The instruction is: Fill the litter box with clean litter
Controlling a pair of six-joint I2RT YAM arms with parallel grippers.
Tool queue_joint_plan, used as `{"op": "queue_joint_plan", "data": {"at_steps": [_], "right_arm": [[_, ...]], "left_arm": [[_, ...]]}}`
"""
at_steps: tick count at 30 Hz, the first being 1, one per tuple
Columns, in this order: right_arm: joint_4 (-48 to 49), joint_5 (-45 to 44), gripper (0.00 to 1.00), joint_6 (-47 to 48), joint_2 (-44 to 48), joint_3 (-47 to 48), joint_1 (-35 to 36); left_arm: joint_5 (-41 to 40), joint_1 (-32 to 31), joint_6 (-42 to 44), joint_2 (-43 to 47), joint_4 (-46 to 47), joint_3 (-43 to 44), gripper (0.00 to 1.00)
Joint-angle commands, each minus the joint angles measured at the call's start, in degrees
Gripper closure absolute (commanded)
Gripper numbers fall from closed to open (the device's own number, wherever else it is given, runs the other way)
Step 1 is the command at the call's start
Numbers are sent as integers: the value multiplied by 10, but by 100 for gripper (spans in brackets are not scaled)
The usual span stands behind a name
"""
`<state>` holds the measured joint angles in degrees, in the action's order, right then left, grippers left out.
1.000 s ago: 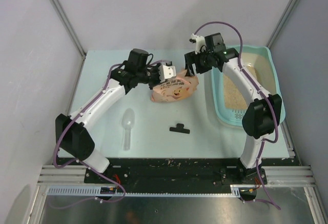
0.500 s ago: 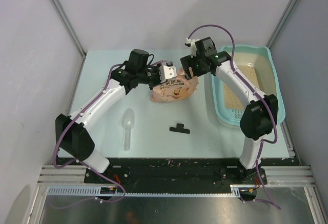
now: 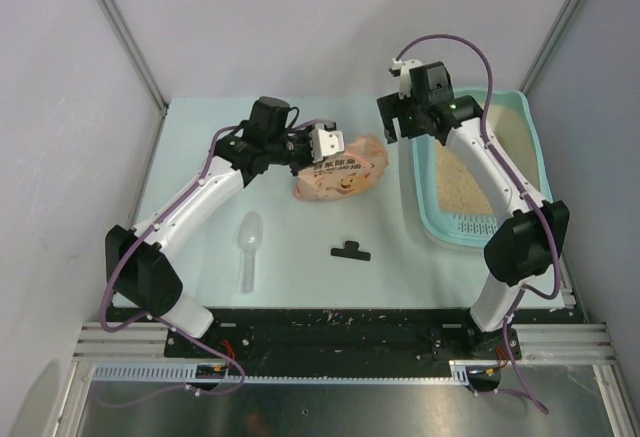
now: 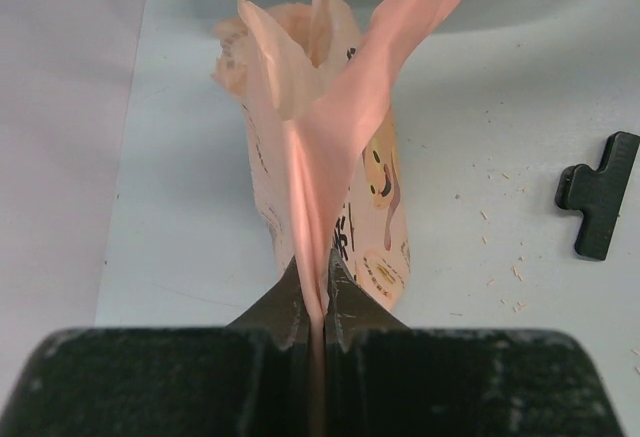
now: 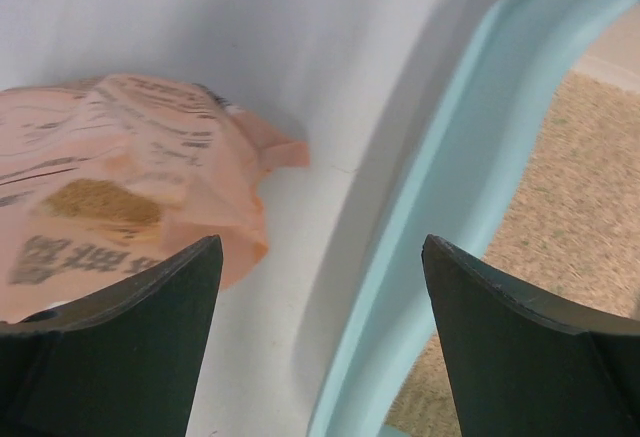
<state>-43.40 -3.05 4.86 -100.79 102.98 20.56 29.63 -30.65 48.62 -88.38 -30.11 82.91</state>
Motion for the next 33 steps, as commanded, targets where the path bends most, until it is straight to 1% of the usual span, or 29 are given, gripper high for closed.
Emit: {"op": "queue_joint_plan", "data": {"at_steps": [1,5,7,12,17,21,23,24,26,27,28,33], "right_arm": [[9,66,15,-6,16,1,39],[2,59,15,-25,-4,7,61],[1,53,14,-42,-19,8,61],[8,74,15,-71,-47,12,58],[14,83,16,-67,-63,-8,63],[17,78,14,-72,-65,-27,71],[16,49,14,-72,-65,-37,78],[17,15,14,-65,-66,-41,82],[23,-14,13,-30,-63,-49,90],[27,-51,13,-20,-57,-55,90],[29,-68,12,-13,-54,-56,88],[21,-97,13,2,-29,-52,45]], "left_arm": [[31,-8,8,35,39,5,100],[30,-8,5,34,40,4,100],[31,-8,2,35,41,5,100],[28,-8,-1,41,43,3,100],[26,-8,-6,46,43,-1,100],[26,-9,-13,48,44,-2,100],[25,-9,-15,50,44,-5,100],[26,-8,-17,50,44,-6,100],[25,-8,-17,51,45,-7,100],[24,-8,-18,51,45,-6,100],[23,-9,-17,51,47,-7,100],[23,-9,-18,51,49,-8,100]]}}
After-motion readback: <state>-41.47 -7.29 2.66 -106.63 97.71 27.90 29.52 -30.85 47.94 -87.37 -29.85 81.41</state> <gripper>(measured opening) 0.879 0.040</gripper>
